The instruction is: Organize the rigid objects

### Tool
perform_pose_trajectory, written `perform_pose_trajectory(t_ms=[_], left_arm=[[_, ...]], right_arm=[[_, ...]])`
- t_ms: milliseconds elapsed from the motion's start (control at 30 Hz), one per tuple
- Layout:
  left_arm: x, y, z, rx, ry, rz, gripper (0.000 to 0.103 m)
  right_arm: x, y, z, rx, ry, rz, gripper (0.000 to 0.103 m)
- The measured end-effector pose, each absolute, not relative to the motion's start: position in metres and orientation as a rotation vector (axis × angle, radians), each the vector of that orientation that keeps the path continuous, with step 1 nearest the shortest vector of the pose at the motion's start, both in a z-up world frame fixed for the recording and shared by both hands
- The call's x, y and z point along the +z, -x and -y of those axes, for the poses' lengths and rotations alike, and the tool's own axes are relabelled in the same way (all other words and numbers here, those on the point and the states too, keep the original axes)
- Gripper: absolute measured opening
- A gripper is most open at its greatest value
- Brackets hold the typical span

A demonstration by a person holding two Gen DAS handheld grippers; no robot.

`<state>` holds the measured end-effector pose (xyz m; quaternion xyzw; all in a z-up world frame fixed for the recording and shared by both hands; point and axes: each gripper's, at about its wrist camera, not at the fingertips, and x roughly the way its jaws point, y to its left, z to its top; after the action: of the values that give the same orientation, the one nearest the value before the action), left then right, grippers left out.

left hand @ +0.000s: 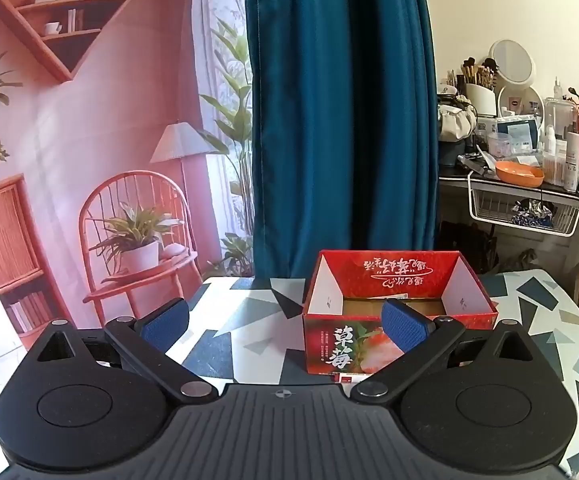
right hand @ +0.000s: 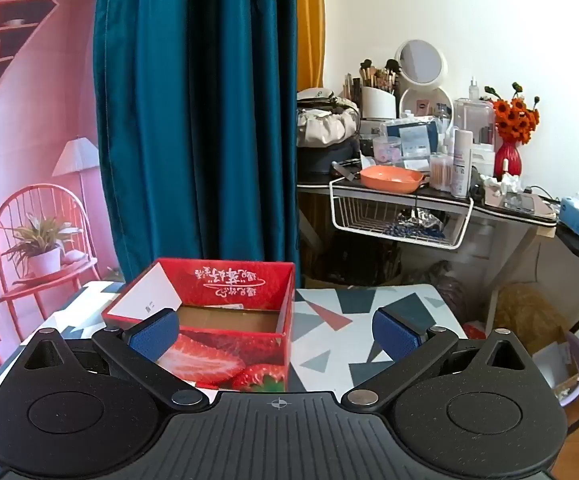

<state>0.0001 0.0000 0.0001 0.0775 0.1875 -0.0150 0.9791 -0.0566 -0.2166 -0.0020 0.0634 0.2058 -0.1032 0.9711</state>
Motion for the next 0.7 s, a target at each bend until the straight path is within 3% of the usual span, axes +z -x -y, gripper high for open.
perform_pose_trajectory(t_ms=[700], left_arm=[[-0.0034,-0.0002,-0.0042,-0.034,-0.148,-0.380,0.103]], right_arm=[[-0.0016,0.0550,0.2172,-0.210,-0.124,-0.417,0.103]])
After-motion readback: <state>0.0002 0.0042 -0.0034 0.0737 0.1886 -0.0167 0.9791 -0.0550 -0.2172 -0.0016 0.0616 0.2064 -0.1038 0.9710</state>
